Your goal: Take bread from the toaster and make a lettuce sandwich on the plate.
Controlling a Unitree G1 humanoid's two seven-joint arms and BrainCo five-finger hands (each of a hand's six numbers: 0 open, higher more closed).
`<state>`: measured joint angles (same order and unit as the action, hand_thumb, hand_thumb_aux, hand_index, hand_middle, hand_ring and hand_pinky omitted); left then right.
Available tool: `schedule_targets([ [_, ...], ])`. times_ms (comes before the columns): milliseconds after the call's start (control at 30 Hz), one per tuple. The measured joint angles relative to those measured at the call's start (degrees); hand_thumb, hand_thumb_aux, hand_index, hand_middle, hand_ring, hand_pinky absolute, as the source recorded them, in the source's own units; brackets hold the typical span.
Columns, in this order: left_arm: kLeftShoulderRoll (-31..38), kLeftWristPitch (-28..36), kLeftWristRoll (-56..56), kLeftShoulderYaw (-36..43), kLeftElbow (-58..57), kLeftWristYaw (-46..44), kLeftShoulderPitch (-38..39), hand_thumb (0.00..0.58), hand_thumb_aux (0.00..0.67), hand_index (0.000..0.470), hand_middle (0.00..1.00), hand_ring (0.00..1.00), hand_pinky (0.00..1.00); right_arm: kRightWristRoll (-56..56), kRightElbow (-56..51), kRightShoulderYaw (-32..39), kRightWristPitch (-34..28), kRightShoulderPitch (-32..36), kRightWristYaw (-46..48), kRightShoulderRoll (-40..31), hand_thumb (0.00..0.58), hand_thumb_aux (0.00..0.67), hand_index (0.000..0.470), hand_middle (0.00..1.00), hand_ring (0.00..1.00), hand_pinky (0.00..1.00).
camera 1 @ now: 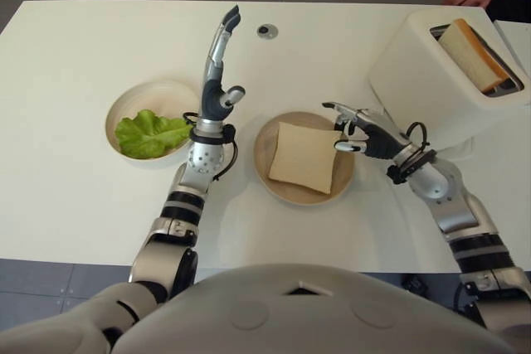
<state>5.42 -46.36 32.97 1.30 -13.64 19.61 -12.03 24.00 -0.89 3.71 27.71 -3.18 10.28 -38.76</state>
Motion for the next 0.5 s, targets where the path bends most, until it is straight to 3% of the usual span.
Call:
schedule_targets([
  [67, 6.45, 6.98, 7.56, -6.34, 10.64, 0.1, 5.6, 0.0, 0.0, 0.0, 0.0, 0.0, 0.0, 3.18, 0.93, -1.78, -0.09, -0.52, -1.16, -1.38, 0.0, 0.0, 0.0, 0.0, 0.0, 0.0],
  [167, 13.27, 17.0, 14.36, -13.38, 17.06, -2.32, 12.52, 0.0, 0.0, 0.0, 0.0, 0.0, 0.0, 5.89, -0.55, -2.11, 0.1, -0.75, -2.73, -2.38, 0.0, 0.0, 0.0, 0.0, 0.0, 0.0],
  [267, 20.6, 24.41, 16.01, -14.74, 14.25, -10.14, 18.64, 0.0, 0.0, 0.0, 0.0, 0.0, 0.0, 7.41, -1.75, -2.55, 0.11, -0.73, -4.47, -2.64, 0.0, 0.0, 0.0, 0.0, 0.0, 0.0],
  [433, 27.22, 30.53, 17.79, -9.87, 4.11, -16.92, 20.16, 0.0, 0.0, 0.0, 0.0, 0.0, 0.0, 7.62, -1.39, -1.27, 0.66, -0.96, -5.09, -0.97, 0.0, 0.0, 0.0, 0.0, 0.0, 0.0],
  [467, 28.21, 31.42, 17.89, -8.8, 2.31, -17.4, 19.76, 0.045, 0.026, 0.018, 0.0, 0.0, 0.0, 7.62, -0.97, -1.09, 0.72, -1.29, -5.07, -0.89, 0.0, 0.0, 0.0, 0.0, 0.0, 0.0],
  [500, 28.68, 31.86, 17.87, -8.07, 1.59, -17.46, 19.34, 0.172, 0.108, 0.076, 0.0, 0.0, 0.0, 7.62, -0.77, -1.01, 0.73, -1.45, -5.02, -0.87, 0.0, 0.0, 0.0, 0.0, 0.0, 0.0],
])
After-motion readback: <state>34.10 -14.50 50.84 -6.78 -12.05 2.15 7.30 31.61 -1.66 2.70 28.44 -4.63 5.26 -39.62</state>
